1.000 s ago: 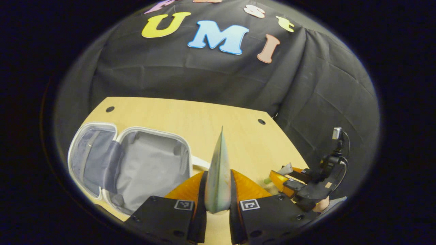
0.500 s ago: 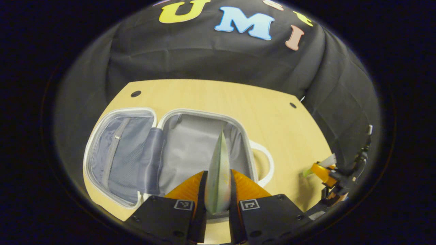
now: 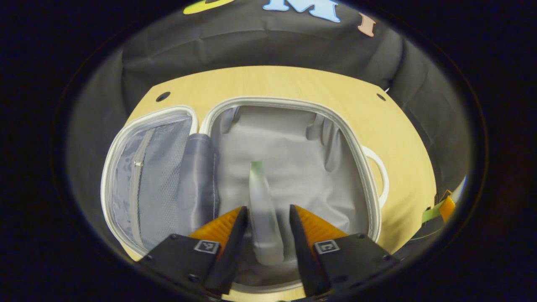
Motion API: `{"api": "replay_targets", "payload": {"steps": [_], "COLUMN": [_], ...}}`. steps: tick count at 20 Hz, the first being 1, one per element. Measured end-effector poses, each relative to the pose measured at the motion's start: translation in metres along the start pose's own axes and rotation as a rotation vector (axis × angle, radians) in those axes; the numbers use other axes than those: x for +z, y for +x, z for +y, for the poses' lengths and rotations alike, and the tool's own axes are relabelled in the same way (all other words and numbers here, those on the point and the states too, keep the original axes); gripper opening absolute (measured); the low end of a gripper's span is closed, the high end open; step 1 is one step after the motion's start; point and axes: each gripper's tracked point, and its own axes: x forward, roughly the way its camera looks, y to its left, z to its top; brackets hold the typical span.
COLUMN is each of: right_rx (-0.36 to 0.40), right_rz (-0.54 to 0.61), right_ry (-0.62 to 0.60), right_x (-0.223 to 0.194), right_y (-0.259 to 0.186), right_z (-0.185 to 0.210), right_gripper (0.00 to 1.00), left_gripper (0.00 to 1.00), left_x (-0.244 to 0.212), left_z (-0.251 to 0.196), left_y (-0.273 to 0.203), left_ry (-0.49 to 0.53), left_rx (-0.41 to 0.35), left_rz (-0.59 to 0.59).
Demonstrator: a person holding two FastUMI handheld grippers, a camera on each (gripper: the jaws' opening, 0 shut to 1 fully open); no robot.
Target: First open the suitcase, pack the skin care products into it, and then close the suitcase.
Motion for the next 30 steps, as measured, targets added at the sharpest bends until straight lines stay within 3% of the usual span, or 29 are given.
{"api": "replay_targets", "payload": {"steps": [2, 3, 7, 9, 11, 15, 17, 18, 20, 21, 22, 30], "right_rx": [0.048, 0.07, 0.133, 0.162, 0.161, 0.146, 0.147, 0.151, 0.137, 0.121, 0.109, -0.023], "right_rz": [0.017, 0.029, 0.107, 0.184, 0.251, 0.312, 0.294, 0.272, 0.216, 0.18, 0.15, -0.092], "right_ry": [-0.015, -0.021, -0.029, -0.006, 0.006, -0.028, -0.057, -0.065, -0.09, -0.111, -0.13, -0.221], "right_x": [-0.002, -0.003, -0.019, -0.033, -0.044, -0.059, -0.058, -0.054, -0.043, -0.037, -0.031, 0.017], "right_y": [0.01, 0.018, 0.059, 0.083, 0.104, 0.129, 0.127, 0.124, 0.117, 0.112, 0.106, 0.049], "right_z": [0.03, 0.043, 0.081, 0.095, 0.101, 0.105, 0.104, 0.105, 0.103, 0.099, 0.096, 0.061], "right_gripper": [0.21, 0.17, 0.21, 0.17, 0.21, 0.19, 0.36, 0.29, 0.8, 0.91, 0.95, 0.95], "left_gripper": [0.92, 0.93, 0.94, 0.92, 0.92, 0.92, 0.92, 0.94, 0.92, 0.92, 0.92, 0.94], "left_x": [0.009, 0.014, 0.027, 0.02, 0.015, 0.0, -0.005, -0.004, -0.002, -0.003, -0.001, 0.013], "left_z": [0.008, 0.011, 0.032, 0.053, 0.082, 0.131, 0.15, 0.157, 0.172, 0.179, 0.184, 0.273], "left_y": [-0.015, -0.027, -0.078, -0.097, -0.111, -0.128, -0.137, -0.137, -0.134, -0.137, -0.14, -0.16], "left_ry": [0.002, -0.005, -0.055, -0.076, -0.109, -0.195, -0.222, -0.228, -0.236, -0.241, -0.245, -0.272], "left_rx": [-0.003, -0.003, -0.005, 0.021, 0.067, 0.139, 0.161, 0.172, 0.192, 0.201, 0.207, 0.277], "left_rz": [-0.065, -0.107, -0.256, -0.276, -0.295, -0.303, -0.304, -0.306, -0.313, -0.321, -0.329, -0.402]}}
